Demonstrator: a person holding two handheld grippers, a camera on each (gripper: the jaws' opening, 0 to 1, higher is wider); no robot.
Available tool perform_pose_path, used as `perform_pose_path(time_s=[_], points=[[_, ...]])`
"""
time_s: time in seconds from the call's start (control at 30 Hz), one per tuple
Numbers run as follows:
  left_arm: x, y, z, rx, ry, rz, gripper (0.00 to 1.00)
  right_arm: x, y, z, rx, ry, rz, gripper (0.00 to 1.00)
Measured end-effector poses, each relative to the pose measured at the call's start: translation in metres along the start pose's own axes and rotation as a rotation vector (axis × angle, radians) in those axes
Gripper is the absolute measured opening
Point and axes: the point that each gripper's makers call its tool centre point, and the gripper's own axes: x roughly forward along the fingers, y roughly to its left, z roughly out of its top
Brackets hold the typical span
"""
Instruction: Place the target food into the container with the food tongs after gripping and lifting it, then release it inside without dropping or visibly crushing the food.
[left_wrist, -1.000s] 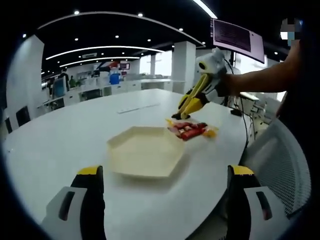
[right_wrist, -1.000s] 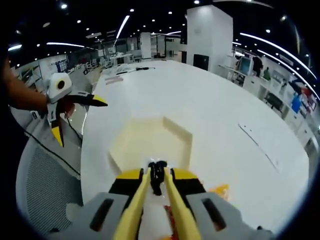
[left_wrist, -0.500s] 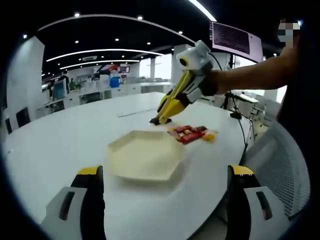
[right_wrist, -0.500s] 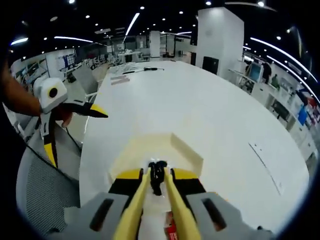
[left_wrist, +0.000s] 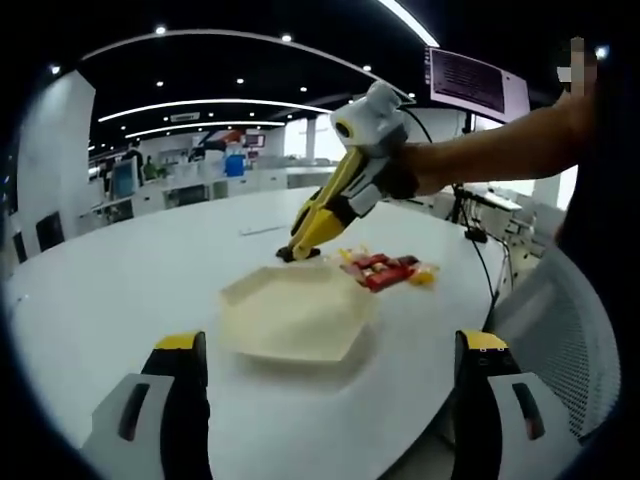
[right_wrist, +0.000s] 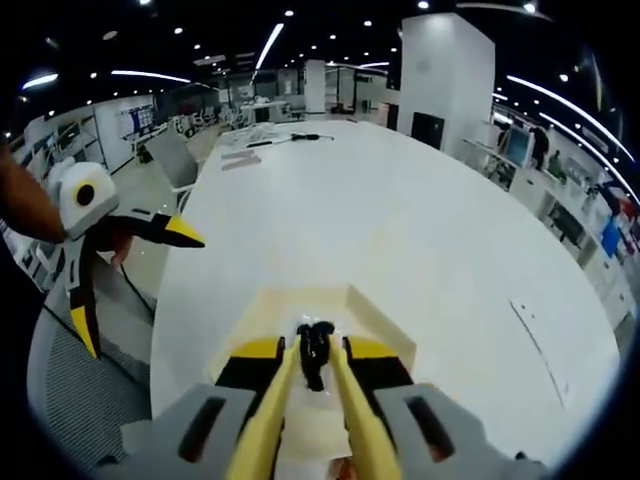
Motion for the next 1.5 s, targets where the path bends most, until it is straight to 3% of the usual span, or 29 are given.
perform_pose_path(time_s=[0.13, 0.3, 0.47, 0.83, 1.13, 1.5], points=[[0.0, 0.0, 0.0, -0.004, 0.0, 0.0, 1.0, 0.004, 0.001, -0.004, 0.011, 0.014, 0.003, 0.22], [0.0, 0.0, -0.001, -0.007, 0.004, 0.001, 1.0, 0.0, 0.003, 0.004, 0.029, -0.016, 0.017, 0.24], [0.0, 0.001, -0.001, -0.008, 0.004, 0.003, 1.0, -0.001, 0.005, 0.002, 0.004, -0.007, 0.024, 0.24], [0.0, 0.001, -0.002, -0.008, 0.007, 0.002, 1.0, -0.021, 0.002, 0.0, -0.02, -0.024, 0.026, 0.24], [0.0, 0.002, -0.003, -0.01, 0.008, 0.001, 1.0, -0.053, -0.006, -0.011, -0.041, -0.034, 0.005, 0.25], [0.001, 0.0, -0.003, 0.012, 0.01, 0.002, 1.0, -0.098, -0.022, -0.037, -0.024, -0.046, -0.056, 0.25]])
